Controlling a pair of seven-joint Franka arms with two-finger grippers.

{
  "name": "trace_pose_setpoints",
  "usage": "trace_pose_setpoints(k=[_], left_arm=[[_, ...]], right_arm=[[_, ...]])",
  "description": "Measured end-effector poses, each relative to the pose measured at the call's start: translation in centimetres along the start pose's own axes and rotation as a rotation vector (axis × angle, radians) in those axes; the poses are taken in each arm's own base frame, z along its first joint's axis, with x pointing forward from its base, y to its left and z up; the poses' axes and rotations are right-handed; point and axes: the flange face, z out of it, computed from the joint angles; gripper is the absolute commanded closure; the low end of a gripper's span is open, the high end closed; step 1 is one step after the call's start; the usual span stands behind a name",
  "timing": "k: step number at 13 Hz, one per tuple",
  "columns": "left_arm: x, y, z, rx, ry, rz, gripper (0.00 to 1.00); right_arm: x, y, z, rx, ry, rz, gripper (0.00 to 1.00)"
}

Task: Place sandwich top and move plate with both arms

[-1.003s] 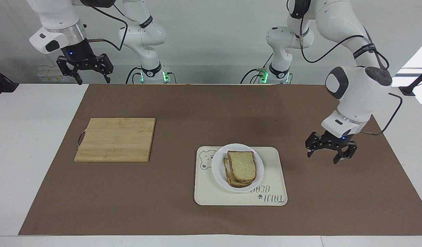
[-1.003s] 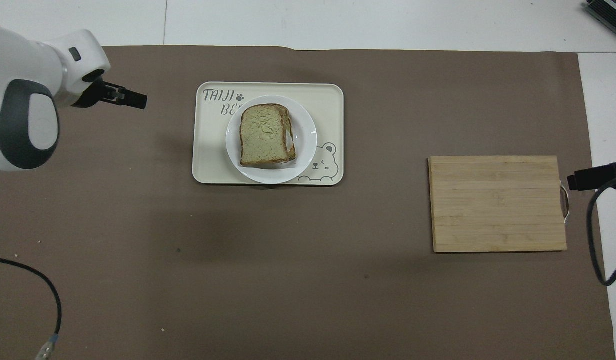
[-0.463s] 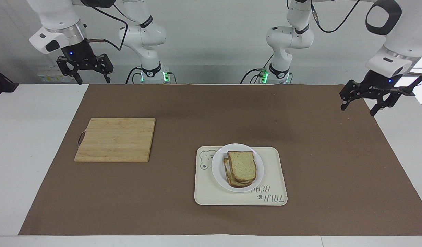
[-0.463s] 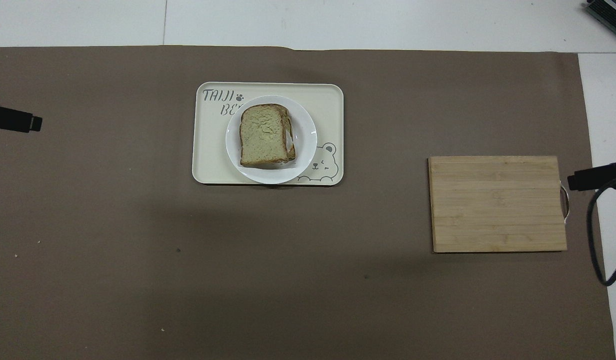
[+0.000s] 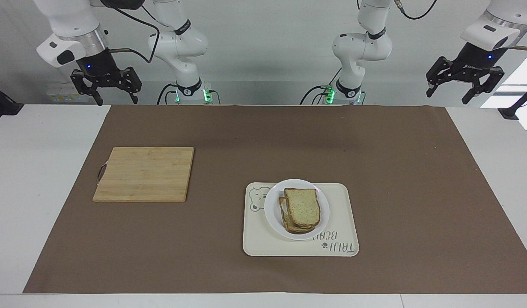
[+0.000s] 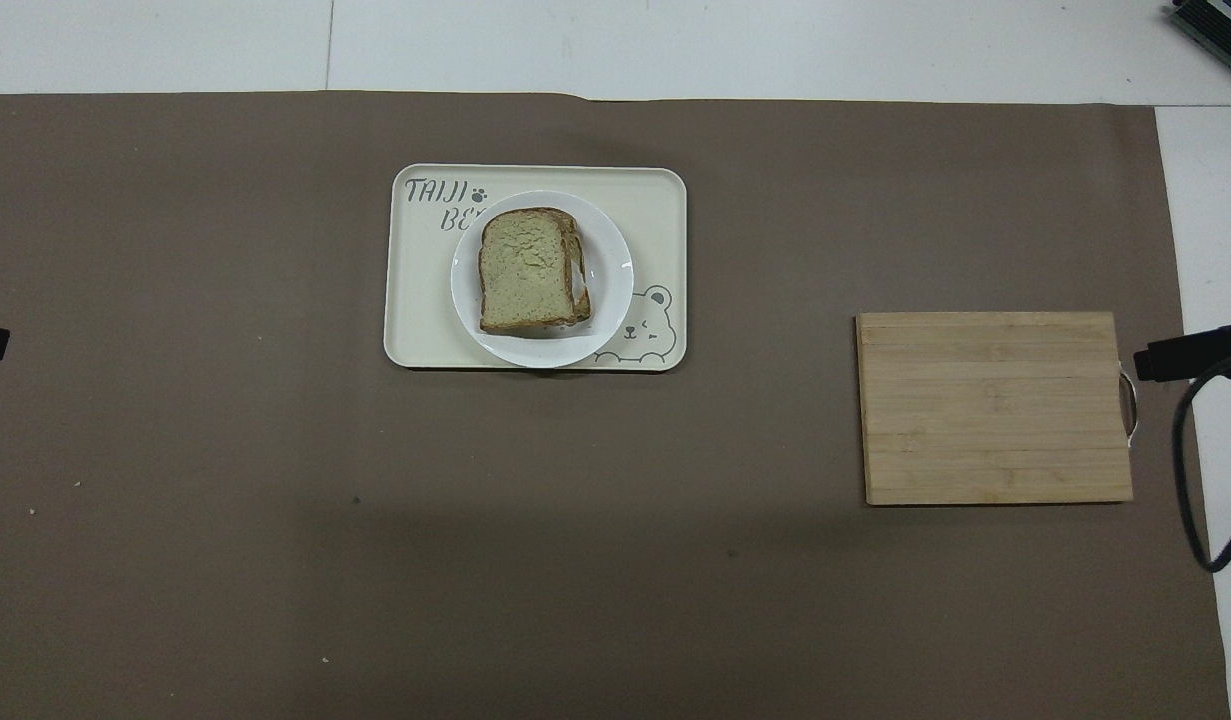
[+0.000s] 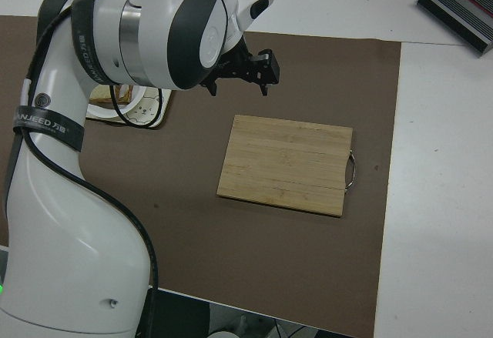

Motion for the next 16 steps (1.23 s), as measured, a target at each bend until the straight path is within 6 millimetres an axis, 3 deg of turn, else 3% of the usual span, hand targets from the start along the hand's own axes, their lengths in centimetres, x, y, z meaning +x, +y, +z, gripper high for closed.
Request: trace_pose_setpoints(k=[6, 16], left_arm=[[-2.6, 1.5, -1.2, -0.018, -0.086, 0.018, 0.00], [-2.0, 0.9, -1.3, 0.022, -0.089, -0.087, 0.00]], right_arm=[[0.0, 0.0, 0.0, 0.000, 0.000, 0.000, 0.00], [0.0, 0.0, 0.0, 0.000, 0.000, 0.000, 0.00]])
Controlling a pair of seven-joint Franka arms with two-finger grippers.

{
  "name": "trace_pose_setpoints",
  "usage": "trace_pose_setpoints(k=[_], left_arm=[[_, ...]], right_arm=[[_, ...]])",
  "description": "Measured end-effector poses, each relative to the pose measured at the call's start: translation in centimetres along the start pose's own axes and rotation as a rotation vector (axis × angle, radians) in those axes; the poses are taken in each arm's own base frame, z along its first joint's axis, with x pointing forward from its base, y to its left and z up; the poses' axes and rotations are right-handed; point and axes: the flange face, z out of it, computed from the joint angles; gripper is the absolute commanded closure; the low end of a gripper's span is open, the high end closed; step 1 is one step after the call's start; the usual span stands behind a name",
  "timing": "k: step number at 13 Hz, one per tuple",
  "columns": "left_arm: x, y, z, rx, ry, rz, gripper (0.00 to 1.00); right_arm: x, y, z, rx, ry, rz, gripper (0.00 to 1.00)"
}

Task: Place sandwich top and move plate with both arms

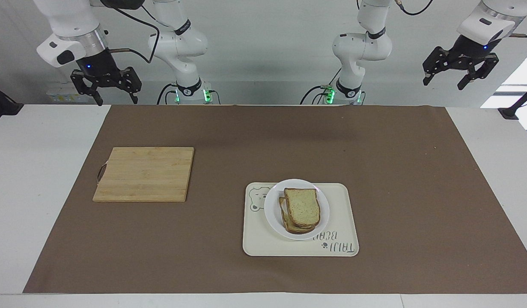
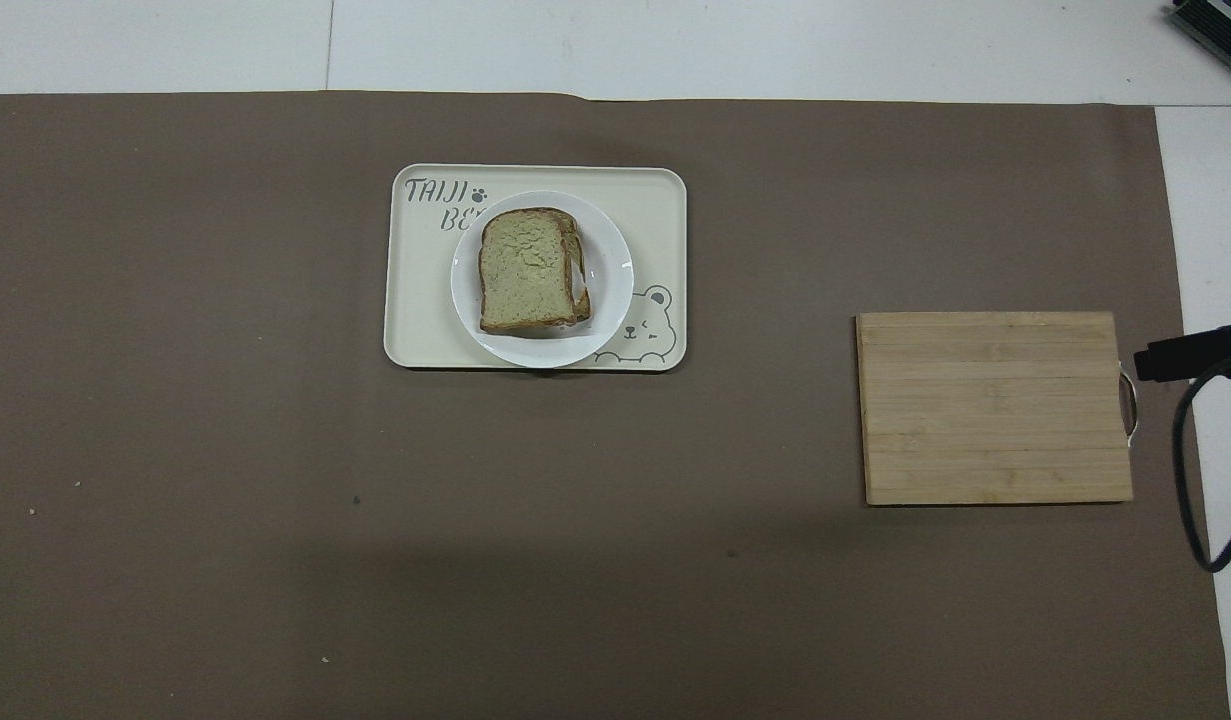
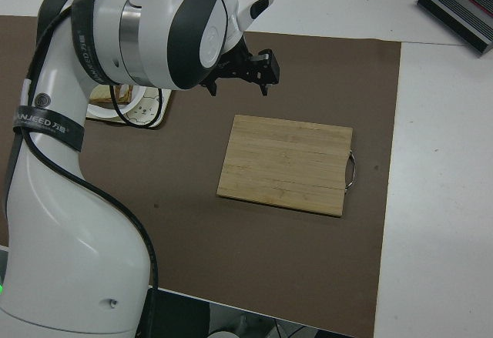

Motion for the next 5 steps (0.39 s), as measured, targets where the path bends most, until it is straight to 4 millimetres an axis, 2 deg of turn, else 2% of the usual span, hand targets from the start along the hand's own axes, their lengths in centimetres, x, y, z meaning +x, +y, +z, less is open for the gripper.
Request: trace_pose_setpoints(k=[5], left_arm=[[0.02, 0.16, -0.29, 0.002, 0.008, -0.036, 0.00]], right_arm=[[0.00, 0.00, 0.00, 0.000, 0.000, 0.000, 0.00]])
